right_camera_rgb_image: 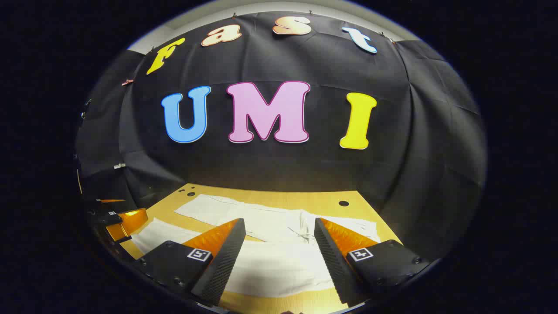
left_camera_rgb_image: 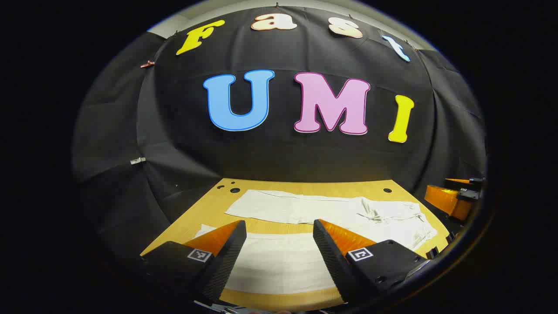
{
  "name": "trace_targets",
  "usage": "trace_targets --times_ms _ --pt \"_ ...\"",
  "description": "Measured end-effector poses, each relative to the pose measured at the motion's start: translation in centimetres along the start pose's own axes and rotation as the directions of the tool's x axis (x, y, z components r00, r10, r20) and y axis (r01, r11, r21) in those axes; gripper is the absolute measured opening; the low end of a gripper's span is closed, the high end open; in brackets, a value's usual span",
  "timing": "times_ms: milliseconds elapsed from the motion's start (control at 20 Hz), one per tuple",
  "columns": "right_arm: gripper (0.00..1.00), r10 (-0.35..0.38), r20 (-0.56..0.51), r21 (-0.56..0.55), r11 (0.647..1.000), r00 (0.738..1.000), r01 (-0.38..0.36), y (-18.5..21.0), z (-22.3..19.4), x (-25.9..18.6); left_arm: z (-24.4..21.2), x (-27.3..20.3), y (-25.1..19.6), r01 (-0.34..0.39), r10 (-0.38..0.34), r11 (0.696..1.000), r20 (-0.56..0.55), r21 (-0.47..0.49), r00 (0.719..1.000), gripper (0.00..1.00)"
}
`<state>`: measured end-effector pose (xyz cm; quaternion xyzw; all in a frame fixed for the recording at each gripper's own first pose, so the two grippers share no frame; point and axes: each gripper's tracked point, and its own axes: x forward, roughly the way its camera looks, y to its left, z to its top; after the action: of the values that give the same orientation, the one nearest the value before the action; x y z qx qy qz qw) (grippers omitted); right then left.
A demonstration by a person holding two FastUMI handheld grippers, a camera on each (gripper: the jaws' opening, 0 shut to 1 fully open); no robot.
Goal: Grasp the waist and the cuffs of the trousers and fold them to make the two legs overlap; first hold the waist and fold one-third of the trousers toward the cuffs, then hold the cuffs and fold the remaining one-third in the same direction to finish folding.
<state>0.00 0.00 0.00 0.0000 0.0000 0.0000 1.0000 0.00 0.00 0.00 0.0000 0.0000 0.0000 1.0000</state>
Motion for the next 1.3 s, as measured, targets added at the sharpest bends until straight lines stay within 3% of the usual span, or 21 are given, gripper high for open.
trace_targets --times_ms 600,1300 --pt "0.98 -0.001 0.066 0.002 1.000 0.998 0.001 -1.0 2.7 -0.1 -0.6 -0.1 -3.2 0.042 -0.042 0.999 -0.009 0.033 0.999 0.98" --pt "0.98 -0.005 0.032 0.000 1.000 0.999 0.005 -4.3 1.0 0.5 -1.2 1.5 -5.9 0.070 -0.068 0.997 -0.045 0.041 0.997 0.98"
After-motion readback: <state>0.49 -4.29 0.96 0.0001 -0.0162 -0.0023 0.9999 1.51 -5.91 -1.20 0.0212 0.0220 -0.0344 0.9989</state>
